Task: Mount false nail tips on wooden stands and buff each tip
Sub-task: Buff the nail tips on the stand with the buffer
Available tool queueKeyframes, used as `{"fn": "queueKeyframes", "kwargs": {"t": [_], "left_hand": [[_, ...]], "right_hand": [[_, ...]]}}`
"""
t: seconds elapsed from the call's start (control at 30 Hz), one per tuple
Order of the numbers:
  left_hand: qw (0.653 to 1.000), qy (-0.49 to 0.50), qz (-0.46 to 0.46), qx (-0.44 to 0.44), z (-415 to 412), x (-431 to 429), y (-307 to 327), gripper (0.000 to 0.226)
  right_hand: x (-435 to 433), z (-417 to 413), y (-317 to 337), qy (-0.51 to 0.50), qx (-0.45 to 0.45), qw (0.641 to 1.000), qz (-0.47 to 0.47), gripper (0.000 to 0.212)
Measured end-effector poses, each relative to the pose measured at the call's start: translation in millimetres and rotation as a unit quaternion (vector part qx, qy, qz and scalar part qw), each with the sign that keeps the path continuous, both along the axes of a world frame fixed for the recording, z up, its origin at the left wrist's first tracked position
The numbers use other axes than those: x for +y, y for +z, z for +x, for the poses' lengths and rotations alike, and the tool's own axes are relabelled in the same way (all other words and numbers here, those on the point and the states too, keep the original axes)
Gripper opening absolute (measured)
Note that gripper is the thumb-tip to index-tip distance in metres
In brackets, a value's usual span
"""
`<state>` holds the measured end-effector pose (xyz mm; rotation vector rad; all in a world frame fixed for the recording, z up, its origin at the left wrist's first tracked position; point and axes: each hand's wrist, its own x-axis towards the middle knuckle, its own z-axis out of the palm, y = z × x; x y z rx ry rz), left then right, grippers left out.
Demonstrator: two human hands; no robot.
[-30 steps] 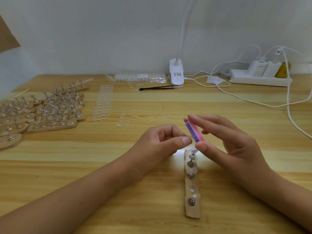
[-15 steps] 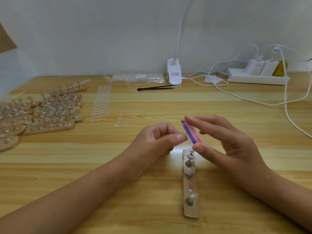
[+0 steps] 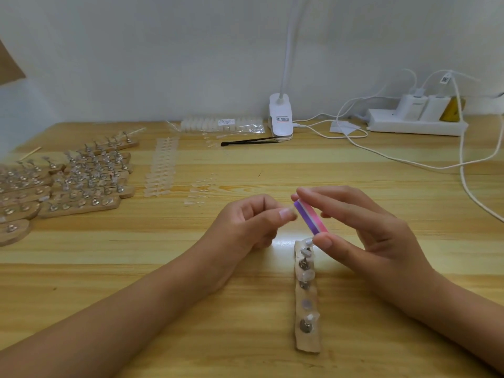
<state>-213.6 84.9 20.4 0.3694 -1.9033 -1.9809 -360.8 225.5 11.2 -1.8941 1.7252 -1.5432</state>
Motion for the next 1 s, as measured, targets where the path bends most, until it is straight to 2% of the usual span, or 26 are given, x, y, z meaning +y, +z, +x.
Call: {"fn": "queueKeyframes", "kwargs": {"t": [0.1,0.23,0.37,0.5,0.67,0.8,0.93,1.0], "left_hand": [[0.998,-0.046,-0.045,0.011,0.9,4.0,0.2,0.015],[1.0,0.003,-0.001,-0.002,-0.9,0.7,0.4,0.017],[0.996,-0.047,-0.071,-0.009,0.6,6.8,-1.2,0.021],[1.0,0.004,0.002,-0.008,-1.7,1.1,1.1,0.016],[0.998,-0.033,-0.059,0.008,0.3,5.7,-0.6,0.019],[1.0,0.013,0.0,-0.012,-1.1,1.0,2.3,0.018],[0.998,-0.03,-0.061,0.01,-1.2,6.7,1.1,0.009],[0.999,-0.015,-0.051,0.005,-1.4,6.1,1.2,0.013]], "right_hand": [[-4.9,1.5,0.1,-0.005,-0.004,1.0,0.017,0.044],[-1.0,0.0,-0.7,0.008,0.009,1.0,0.013,0.044],[-6.3,4.2,-1.2,0.016,0.017,0.999,0.029,0.043],[-2.1,-0.4,-0.5,0.017,0.002,1.0,0.014,0.041],[-5.8,4.8,-1.8,0.025,0.009,0.999,0.028,0.038],[-2.4,0.5,-1.0,0.018,-0.021,0.999,0.027,0.04],[-6.9,5.6,-1.0,0.025,-0.004,0.999,0.03,0.039],[-7.3,4.8,-1.4,0.026,-0.006,0.999,0.022,0.039]]}}
